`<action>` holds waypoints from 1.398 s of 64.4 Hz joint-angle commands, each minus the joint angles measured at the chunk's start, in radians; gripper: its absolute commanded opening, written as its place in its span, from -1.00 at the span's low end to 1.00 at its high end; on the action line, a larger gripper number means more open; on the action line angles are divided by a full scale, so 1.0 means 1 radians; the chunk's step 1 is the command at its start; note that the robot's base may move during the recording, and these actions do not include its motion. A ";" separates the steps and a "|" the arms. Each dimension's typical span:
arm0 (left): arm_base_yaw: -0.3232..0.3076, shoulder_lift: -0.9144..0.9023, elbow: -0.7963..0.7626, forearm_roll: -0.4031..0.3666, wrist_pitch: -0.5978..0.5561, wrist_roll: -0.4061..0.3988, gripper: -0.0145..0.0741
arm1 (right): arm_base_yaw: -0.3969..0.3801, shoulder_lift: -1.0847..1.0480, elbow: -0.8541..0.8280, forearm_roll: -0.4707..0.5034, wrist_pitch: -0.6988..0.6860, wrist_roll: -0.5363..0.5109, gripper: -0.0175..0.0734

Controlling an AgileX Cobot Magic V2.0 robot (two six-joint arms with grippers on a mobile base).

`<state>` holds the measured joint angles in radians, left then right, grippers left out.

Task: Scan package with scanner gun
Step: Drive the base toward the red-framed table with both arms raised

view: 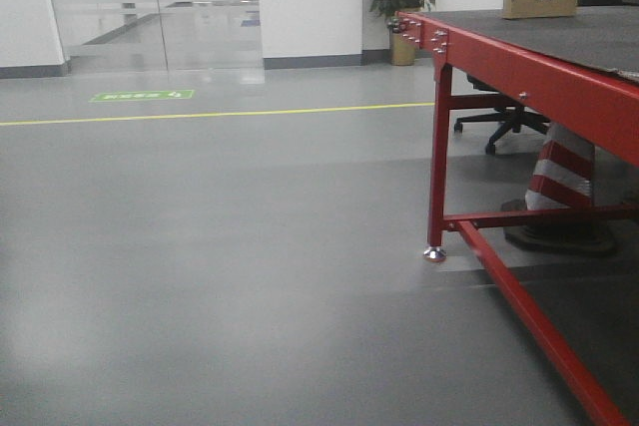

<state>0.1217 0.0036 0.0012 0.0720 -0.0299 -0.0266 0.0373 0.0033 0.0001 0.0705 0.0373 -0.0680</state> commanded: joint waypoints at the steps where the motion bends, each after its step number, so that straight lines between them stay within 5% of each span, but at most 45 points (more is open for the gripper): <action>1: -0.005 -0.004 -0.001 -0.006 -0.014 -0.008 -0.92 | -0.004 -0.003 0.000 -0.005 -0.024 -0.001 -0.97; 90: -0.006 -0.004 -0.001 -0.006 -0.014 -0.008 -0.92 | -0.006 -0.003 0.000 -0.005 -0.024 -0.001 -0.97</action>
<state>0.1125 0.0036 0.0012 0.0720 -0.0299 -0.0266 0.0350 0.0033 0.0001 0.0705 0.0373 -0.0680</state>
